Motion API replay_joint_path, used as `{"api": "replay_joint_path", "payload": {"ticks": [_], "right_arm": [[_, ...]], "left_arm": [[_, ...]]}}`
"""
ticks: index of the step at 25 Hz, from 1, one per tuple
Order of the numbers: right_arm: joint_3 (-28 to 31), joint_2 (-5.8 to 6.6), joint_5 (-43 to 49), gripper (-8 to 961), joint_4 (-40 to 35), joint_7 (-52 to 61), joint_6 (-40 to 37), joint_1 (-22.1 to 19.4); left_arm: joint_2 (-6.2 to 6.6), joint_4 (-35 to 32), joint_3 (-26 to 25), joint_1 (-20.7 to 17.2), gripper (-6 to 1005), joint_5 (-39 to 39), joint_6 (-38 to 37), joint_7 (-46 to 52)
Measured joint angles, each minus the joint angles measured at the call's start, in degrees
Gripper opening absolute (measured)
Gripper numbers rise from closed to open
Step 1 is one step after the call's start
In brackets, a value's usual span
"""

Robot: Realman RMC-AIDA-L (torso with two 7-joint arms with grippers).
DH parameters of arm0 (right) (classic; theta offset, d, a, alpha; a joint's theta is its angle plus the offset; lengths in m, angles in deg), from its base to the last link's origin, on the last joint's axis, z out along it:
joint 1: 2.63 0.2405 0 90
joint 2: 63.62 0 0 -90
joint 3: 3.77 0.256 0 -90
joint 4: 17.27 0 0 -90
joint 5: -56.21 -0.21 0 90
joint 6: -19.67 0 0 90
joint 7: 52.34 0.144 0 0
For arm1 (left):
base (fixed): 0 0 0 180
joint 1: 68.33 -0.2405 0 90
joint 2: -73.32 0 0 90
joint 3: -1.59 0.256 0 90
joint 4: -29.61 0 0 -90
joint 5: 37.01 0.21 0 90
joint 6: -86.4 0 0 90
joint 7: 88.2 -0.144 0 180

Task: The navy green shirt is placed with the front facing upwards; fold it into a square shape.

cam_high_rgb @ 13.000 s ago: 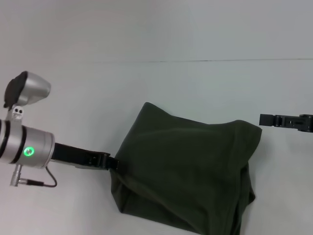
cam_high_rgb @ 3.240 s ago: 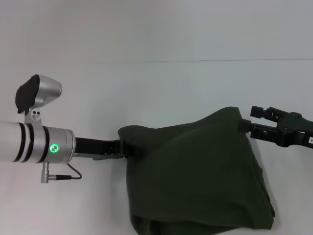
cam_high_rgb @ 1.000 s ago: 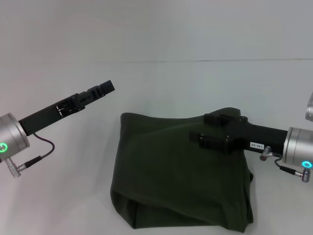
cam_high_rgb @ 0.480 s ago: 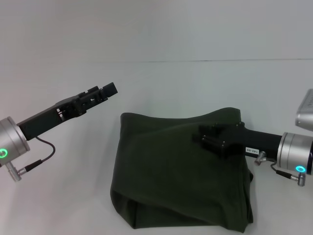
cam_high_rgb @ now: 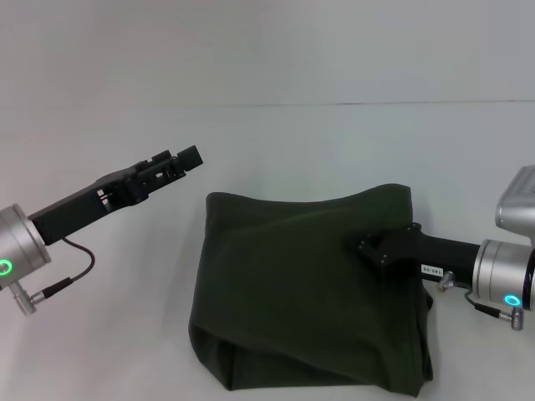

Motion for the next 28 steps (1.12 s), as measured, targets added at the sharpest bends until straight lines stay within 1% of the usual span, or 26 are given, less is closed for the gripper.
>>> {"api": "replay_joint_path", "payload": {"ticks": [7, 24, 28], "right_arm": [[-1.3, -0.05, 0.1, 3, 0.5, 0.4, 2.2, -0.4], [-1.9, 0.24, 0.0, 4, 0.8, 0.6, 4.3, -2.7], [-1.3, 0.34, -0.6, 5, 0.0, 0.7, 1.3, -3.7]], "left_arm": [[0.00, 0.1, 0.1, 0.0, 910, 0.3, -0.1, 0.0], [-0.19, 0.3, 0.5, -0.3, 910, 0.5, -1.1, -0.2], [-0.29, 0.3, 0.2, -0.6, 911, 0.5, -1.7, -0.2]]}}
